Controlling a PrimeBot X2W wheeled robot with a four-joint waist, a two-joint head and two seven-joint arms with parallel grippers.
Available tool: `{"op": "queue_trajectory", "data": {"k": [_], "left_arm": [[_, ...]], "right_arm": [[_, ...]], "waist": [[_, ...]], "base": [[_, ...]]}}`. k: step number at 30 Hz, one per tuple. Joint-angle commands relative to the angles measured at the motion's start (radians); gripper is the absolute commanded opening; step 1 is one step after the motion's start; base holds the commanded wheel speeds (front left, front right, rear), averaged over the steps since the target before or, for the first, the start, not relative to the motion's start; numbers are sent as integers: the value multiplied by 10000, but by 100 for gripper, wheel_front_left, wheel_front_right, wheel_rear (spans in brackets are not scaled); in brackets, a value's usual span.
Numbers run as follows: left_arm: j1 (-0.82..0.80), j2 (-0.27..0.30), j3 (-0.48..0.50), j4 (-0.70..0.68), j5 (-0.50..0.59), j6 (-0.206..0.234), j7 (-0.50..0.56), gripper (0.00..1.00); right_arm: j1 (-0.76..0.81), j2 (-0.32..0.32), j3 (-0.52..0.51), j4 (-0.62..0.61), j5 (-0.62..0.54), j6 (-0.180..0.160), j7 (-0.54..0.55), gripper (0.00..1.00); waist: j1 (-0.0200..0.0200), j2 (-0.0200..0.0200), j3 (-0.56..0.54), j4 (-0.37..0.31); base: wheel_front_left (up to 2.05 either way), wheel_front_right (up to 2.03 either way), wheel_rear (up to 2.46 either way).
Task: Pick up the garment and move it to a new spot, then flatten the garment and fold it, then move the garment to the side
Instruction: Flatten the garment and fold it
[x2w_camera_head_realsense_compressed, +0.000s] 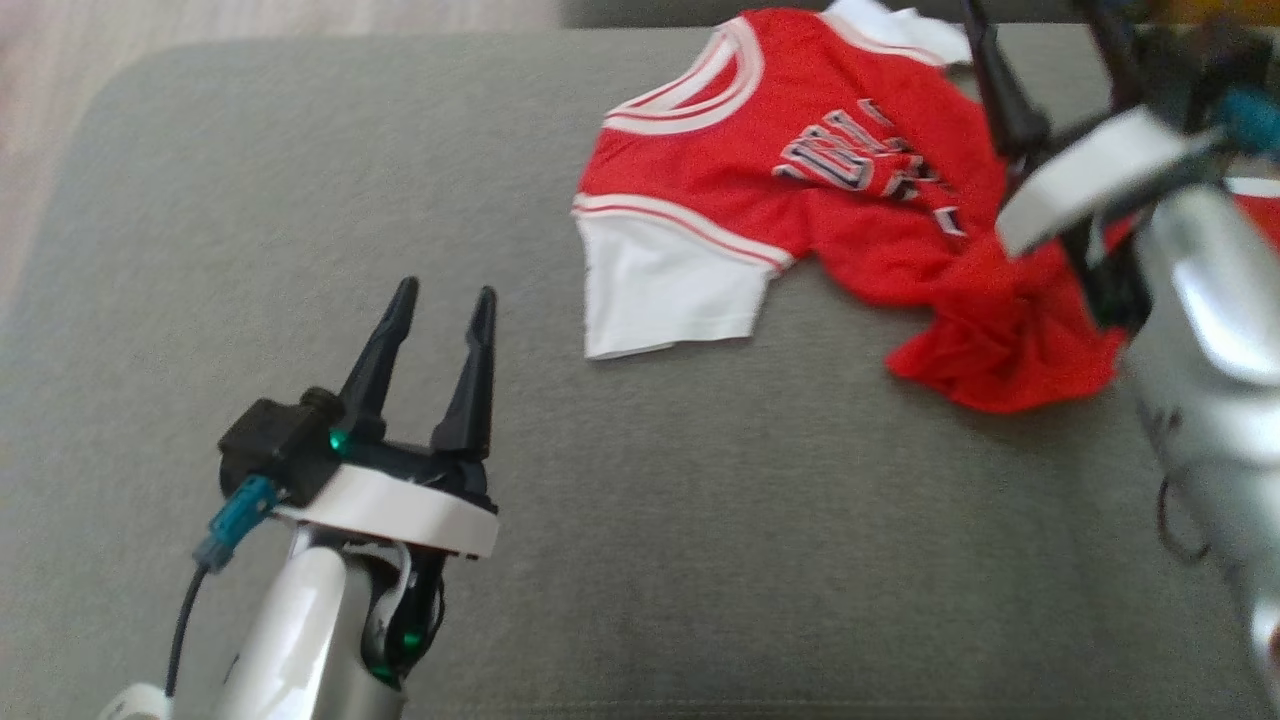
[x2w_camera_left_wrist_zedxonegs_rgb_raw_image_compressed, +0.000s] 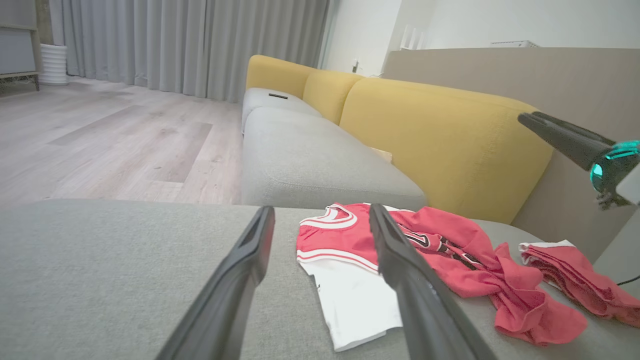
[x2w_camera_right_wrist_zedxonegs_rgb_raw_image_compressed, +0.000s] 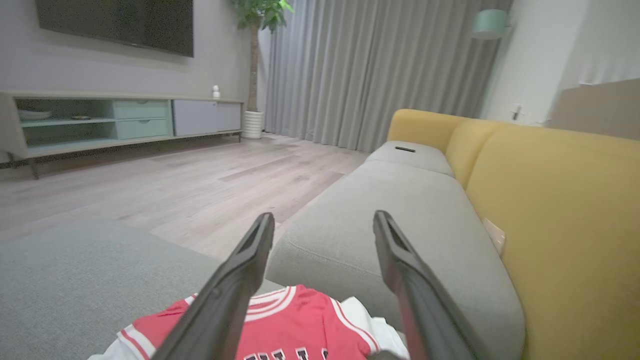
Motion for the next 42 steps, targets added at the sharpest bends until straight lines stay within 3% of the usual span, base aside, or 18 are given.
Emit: {"op": "queue_trajectory", "data": {"k": [1, 8, 11, 15, 24, 34, 38, 42], "left_arm": [[-183, 39, 489, -310, 94, -23, -55, 100], [24, 39, 840, -207, 179, -44, -55, 100], [114, 39, 877, -100, 171, -46, -55, 100], [237, 39, 902, 64, 209, -28, -55, 100], [-78, 39, 892, 716, 376, -4, -55, 100], [-1424, 92, 214, 3450, 942, -155, 9, 100], [-2051, 83, 163, 4473, 644, -235, 80, 100], [-2540, 87, 230, 5449, 596, 29, 275, 100]], "right_arm": [[642, 209, -418, -699, -198, -7, -103, 100], [4272, 1632, -2769, -3167, -1683, -7, -106, 100], [5618, 2181, -3280, -4101, -2941, -7, -107, 100], [6826, 2694, -3720, -4969, -3509, -7, -10, 100], [7406, 2829, -3876, -6063, -3237, -7, 282, 100], [7513, 2831, -4075, -6390, -3130, -7, 389, 100], [7463, 2832, -4024, -6420, -3110, -7, 384, 100], [7433, 2832, -4014, -6426, -3071, -7, 355, 100]], "waist": [[2, 0, -406, -627], [2, 0, -612, -1194], [2, 0, -635, -1325], [2, 0, -641, -1455], [2, 0, -210, -1742], [2, 0, 447, -2059], [2, 0, 646, -2203], [2, 0, 748, -2335]], "base": [[0, 0, 0], [0, 0, 0], [0, 0, 0], [0, 0, 0], [0, 0, 0], [0, 0, 0], [0, 0, 0], [0, 0, 0]]}}
